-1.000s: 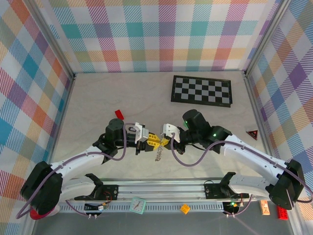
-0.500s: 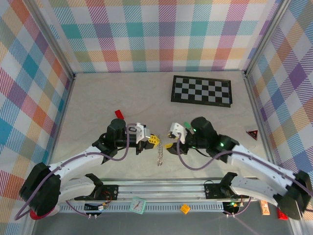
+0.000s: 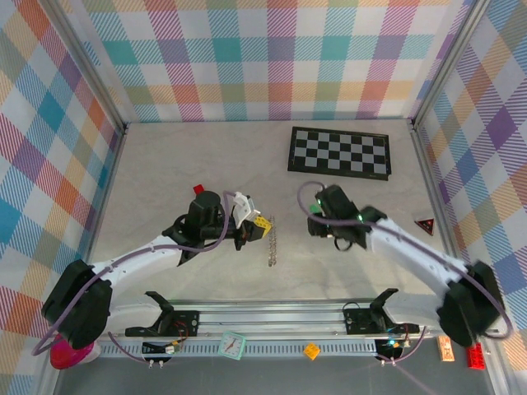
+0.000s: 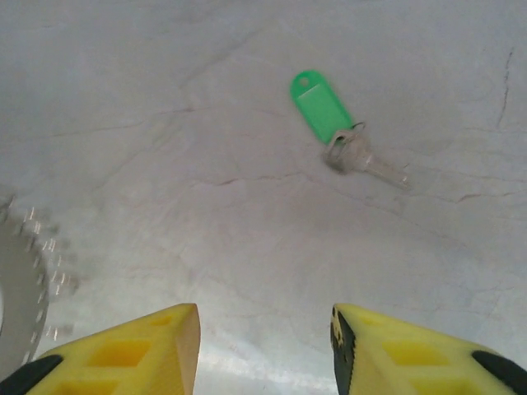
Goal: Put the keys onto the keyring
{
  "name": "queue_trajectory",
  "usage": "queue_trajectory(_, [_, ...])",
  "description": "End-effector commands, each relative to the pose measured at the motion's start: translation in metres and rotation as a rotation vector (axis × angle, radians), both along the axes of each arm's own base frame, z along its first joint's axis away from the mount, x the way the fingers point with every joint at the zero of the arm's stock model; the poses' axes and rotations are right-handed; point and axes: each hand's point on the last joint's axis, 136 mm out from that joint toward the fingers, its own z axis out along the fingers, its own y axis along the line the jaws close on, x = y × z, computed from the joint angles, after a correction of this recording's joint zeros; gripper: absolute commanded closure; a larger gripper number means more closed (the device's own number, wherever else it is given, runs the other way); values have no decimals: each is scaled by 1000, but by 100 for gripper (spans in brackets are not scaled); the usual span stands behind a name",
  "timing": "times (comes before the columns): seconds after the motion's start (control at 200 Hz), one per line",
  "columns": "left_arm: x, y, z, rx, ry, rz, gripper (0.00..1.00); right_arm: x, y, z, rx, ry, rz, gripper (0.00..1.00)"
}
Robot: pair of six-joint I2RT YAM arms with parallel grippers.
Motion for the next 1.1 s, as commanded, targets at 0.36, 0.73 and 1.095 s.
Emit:
queue_trajectory(0.36, [-9, -11, 8, 8, -61, -27, 100, 44, -10, -66, -69, 330, -182, 61])
queue_trajectory(0.73, [-10, -10, 12, 9, -87, -32, 100, 63, -23, -73, -122, 278, -278, 65])
queue_trajectory(1.095, [-11, -10, 12, 7, -89, -38, 100, 76, -21, -81, -106, 251, -330, 73])
